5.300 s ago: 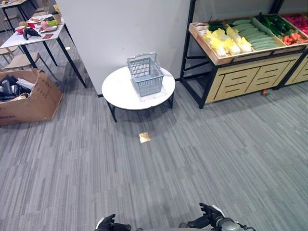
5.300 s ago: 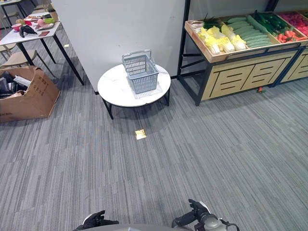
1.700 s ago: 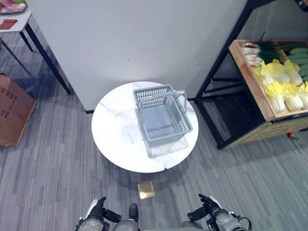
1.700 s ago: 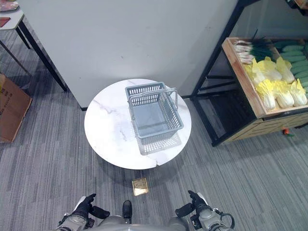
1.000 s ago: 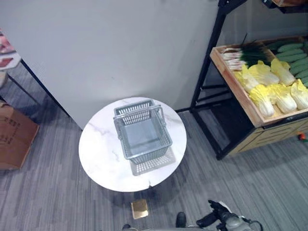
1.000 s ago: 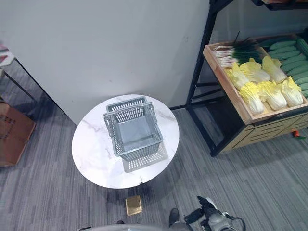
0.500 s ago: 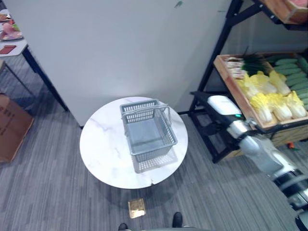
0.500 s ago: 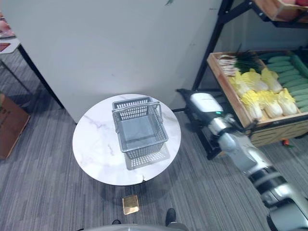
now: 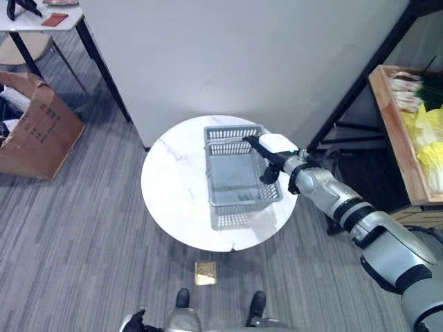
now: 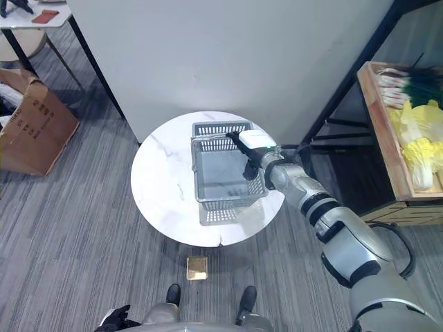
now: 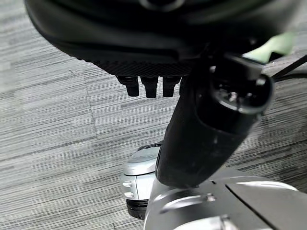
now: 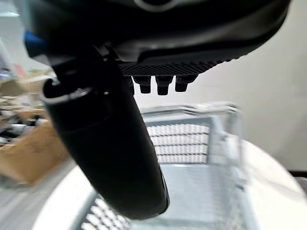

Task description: Get the vegetables into the basket

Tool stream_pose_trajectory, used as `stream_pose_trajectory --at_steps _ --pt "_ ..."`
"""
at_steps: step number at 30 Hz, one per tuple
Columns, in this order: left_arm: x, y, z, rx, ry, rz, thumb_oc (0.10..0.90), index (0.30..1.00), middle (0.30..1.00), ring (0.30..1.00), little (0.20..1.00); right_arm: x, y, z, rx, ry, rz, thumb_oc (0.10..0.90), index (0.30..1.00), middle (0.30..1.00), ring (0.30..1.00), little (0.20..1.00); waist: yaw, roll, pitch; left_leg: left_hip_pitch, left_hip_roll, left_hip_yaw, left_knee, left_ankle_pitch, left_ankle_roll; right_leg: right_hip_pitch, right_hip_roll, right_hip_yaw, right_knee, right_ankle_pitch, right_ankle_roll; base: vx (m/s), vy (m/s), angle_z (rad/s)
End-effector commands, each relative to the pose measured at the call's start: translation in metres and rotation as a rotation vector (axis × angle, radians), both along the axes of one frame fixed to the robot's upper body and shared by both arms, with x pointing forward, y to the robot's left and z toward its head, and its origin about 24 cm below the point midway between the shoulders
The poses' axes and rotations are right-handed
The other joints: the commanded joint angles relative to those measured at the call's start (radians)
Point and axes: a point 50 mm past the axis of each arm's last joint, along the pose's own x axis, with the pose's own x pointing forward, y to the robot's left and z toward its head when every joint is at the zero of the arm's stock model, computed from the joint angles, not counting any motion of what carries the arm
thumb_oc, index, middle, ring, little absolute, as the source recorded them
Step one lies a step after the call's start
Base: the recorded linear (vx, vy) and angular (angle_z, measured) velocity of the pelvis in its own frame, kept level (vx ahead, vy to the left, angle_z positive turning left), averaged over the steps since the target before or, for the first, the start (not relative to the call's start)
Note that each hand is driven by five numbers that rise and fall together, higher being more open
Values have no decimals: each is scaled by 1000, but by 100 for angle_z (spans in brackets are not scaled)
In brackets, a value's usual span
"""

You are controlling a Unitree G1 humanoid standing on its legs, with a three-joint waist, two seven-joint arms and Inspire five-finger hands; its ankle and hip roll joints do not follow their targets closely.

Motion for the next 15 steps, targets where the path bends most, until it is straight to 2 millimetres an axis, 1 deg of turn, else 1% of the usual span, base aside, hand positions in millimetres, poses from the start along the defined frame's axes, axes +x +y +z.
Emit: stream_pose_trajectory --at_steps 1,2,3,4,5,8,9,11,15 --pt "11 -10 -1 -3 -6 -56 900 1000 1000 1000 1000 22 18 83 47 -300 24 900 1000 1000 1000 1000 13 -25 17 -38 -2 -51 -27 25 6 56 -70 12 0 -5 92 -35 -7 2" --pt "14 -9 0 2 -15 -60 900 1000 1000 1000 1000 25 17 86 44 -309 6 900 1000 1000 1000 1000 17 -24 23 -47 -2 -55 -27 29 5 50 -71 10 0 -4 92 -57 -3 3" --pt "18 -9 1 7 -26 -69 900 1000 1000 1000 1000 28 14 94 31 -328 -11 900 1000 1000 1000 1000 21 -22 29 -58 -3 -61 -27 34 4 41 -72 9 0 -1 92 -74 12 10" --pt "23 -10 2 13 -40 -87 900 1000 1000 1000 1000 30 12 103 54 -358 -35 900 1000 1000 1000 1000 25 -17 36 -73 -7 -66 -27 40 4 30 -73 5 0 2 93 -48 16 10" --pt "23 -10 2 14 -40 -87 900 1000 1000 1000 1000 30 12 103 54 -358 -35 900 1000 1000 1000 1000 25 -17 36 -74 -7 -66 -27 41 4 29 -74 5 0 3 93 -37 17 9" --pt "32 -11 4 25 -70 -94 900 1000 1000 1000 1000 31 13 122 99 -431 -48 900 1000 1000 1000 1000 30 -13 47 -97 -11 -75 -27 49 4 11 -75 2 0 7 94 -13 10 8" --pt "32 -11 4 25 -70 -94 900 1000 1000 1000 1000 31 13 122 98 -431 -48 900 1000 1000 1000 1000 29 -13 47 -98 -12 -75 -27 49 4 10 -75 2 0 7 94 2 11 10" --pt "35 -11 5 29 -80 -91 900 1000 1000 1000 1000 31 13 128 118 -450 -50 900 1000 1000 1000 1000 29 -12 50 -103 -13 -77 -27 50 5 7 -77 -1 0 7 94 0 11 4" --pt "40 -11 6 36 -95 -101 900 1000 1000 1000 1000 31 10 139 99 -492 -57 900 1000 1000 1000 1000 31 -13 56 -114 -16 -83 -27 51 6 2 -80 -5 0 6 96 7 8 5"
